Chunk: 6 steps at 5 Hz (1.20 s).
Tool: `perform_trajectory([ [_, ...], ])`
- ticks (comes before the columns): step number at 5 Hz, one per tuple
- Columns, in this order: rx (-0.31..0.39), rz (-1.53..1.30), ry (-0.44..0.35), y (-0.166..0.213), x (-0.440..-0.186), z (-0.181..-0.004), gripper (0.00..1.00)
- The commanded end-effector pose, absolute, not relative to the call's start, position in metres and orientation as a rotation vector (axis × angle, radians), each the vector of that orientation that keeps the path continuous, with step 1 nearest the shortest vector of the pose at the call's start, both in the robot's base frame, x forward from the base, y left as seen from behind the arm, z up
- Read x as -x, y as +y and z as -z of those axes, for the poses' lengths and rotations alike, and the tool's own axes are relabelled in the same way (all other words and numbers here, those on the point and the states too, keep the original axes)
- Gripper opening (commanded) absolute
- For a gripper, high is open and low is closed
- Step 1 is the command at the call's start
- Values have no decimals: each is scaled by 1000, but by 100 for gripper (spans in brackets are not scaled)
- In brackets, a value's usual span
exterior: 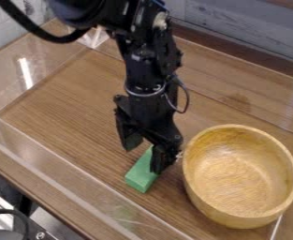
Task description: Put the green block in the brown bowl
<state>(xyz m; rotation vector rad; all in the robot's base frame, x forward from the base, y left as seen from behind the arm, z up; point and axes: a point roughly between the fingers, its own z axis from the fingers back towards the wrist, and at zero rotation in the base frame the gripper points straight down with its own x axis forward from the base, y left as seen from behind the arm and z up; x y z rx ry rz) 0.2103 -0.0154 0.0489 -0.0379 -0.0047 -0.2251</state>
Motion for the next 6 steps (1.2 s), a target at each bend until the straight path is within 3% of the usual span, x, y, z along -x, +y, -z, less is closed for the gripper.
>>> perform_trajectory([
  [1,39,248,-66,-16,-217,-55,100],
  [6,56,256,-85,-9,-220,-40,100],
])
